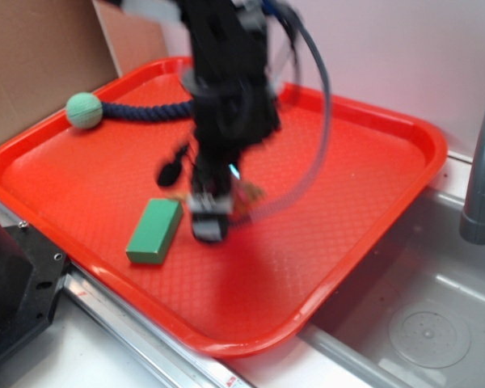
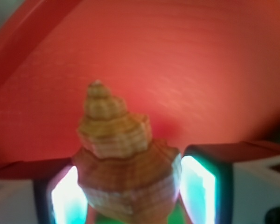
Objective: Grab the shell.
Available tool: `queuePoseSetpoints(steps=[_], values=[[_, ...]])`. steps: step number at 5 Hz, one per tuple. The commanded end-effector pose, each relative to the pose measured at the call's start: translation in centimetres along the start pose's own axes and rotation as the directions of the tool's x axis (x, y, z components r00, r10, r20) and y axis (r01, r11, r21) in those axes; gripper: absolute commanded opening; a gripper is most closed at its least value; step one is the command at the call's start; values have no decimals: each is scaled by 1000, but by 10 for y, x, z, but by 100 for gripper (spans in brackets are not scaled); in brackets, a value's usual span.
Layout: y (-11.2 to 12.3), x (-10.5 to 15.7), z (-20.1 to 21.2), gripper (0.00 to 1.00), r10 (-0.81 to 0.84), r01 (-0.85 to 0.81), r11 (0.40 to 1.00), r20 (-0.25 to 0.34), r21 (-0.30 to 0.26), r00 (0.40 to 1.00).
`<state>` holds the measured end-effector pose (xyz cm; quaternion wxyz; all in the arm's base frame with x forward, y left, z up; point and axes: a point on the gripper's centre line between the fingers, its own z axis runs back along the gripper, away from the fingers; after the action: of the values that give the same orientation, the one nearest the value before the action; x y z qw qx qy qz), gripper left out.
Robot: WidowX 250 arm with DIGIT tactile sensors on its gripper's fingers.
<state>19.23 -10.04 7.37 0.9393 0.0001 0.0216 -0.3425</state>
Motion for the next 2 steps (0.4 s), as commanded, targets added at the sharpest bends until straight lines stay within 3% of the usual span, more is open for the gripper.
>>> queuePoseSetpoints(steps=[1, 2], values=[[37, -36, 78, 0, 477, -470, 877, 55, -102, 877], [44, -58, 99, 0, 662, -655, 749, 61, -101, 747]])
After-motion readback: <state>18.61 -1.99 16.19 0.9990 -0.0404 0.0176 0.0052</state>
